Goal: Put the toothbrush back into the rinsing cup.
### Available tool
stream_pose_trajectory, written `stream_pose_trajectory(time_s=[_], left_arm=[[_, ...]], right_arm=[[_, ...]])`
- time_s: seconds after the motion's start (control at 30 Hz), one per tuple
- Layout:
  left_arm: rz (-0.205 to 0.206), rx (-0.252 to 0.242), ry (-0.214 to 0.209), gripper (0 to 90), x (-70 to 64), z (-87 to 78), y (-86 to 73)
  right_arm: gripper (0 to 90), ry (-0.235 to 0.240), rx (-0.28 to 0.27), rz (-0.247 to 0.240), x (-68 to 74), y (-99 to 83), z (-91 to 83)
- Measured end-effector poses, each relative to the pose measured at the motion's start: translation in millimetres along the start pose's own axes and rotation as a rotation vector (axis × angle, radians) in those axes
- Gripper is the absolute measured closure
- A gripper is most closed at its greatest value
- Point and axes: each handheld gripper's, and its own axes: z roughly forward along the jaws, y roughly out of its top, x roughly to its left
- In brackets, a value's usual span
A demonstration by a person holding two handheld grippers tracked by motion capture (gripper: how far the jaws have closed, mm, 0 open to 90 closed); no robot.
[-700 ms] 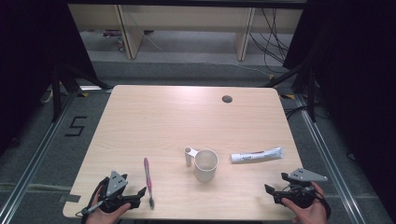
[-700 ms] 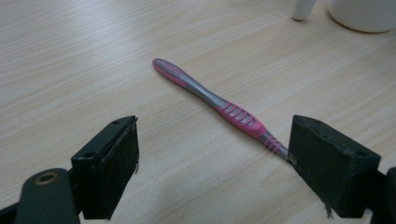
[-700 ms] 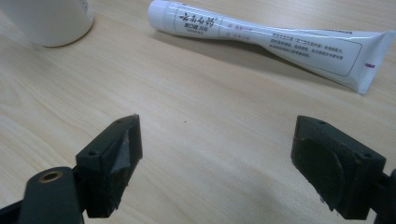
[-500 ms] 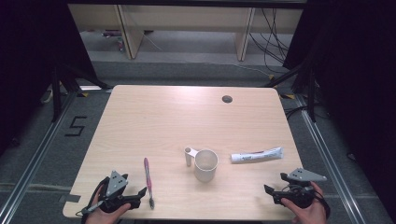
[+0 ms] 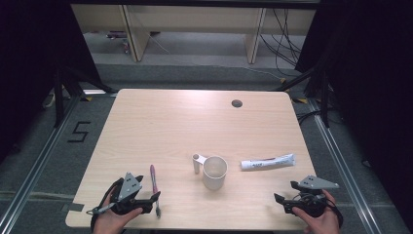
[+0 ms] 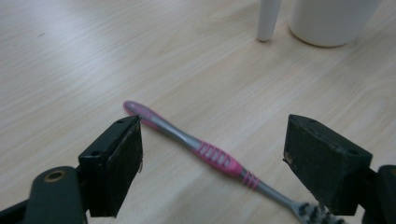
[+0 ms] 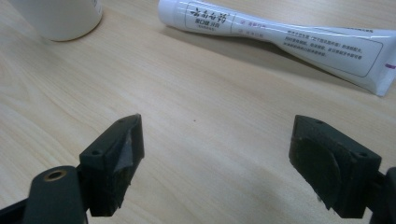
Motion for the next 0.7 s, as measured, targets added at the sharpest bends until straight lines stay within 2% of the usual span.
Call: stream_pose_trajectory(time_s=[0.07, 0.13, 0.17, 0.2, 0.23, 0.27, 0.3, 0.37, 0.4, 0.43, 0.53, 0.6, 0.7], left_arm=[[0.036, 0.026, -0.016, 24.4, 5.7, 8.0, 8.3], [0.039, 0.024, -0.024, 30.4, 7.0, 11.4, 10.4], [0.084, 0.048, -0.025, 33.2, 10.6, 15.4, 15.5], [0.091, 0.042, -0.03, 38.2, 11.2, 18.2, 17.8], [0.143, 0.041, -0.025, 43.5, 14.4, 20.2, 21.0], [0.143, 0.041, -0.025, 46.8, 14.4, 20.2, 21.0], [0.168, 0.039, -0.025, 50.9, 16.6, 24.7, 25.3], [0.173, 0.038, -0.031, 61.3, 17.7, 26.8, 27.2], [0.166, 0.025, -0.04, 66.8, 19.6, 32.6, 29.9], [0.183, 0.046, -0.031, 71.3, 21.5, 33.2, 31.9], [0.183, 0.049, -0.041, 83.5, 24.9, 39.3, 35.4], [0.186, 0.053, -0.038, 88.6, 28.2, 43.8, 36.6], [0.181, 0.067, -0.036, 89.6, 31.8, 47.9, 36.7]], right_arm=[[19.0, -0.001, 0.002, 0.001, -0.1, 0.0, 0.1], [19.2, -0.004, 0.012, 0.005, 0.4, 0.2, -0.8], [19.2, -0.002, 0.011, 0.003, 0.2, 0.2, -0.6], [19.2, -0.002, 0.011, 0.002, 0.1, 0.1, -0.6], [19.3, -0.003, 0.012, 0.003, 0.1, 0.1, -0.7], [19.3, -0.003, 0.012, 0.003, 0.1, 0.1, -0.7], [19.3, 0.0, 0.007, -0.008, -0.6, 0.3, 0.0], [19.3, 0.004, 0.002, -0.009, -0.6, -0.1, 0.9], [19.4, 0.003, 0.017, -0.005, -0.1, -0.1, 0.6], [19.5, 0.006, 0.014, -0.008, -0.2, 0.1, 0.9], [19.7, 0.007, 0.018, -0.005, 0.1, 0.1, 1.1], [19.8, 0.004, 0.019, -0.007, -0.1, 0.0, 1.0], [20.0, 0.007, 0.022, -0.001, 0.5, 0.3, 1.1]])
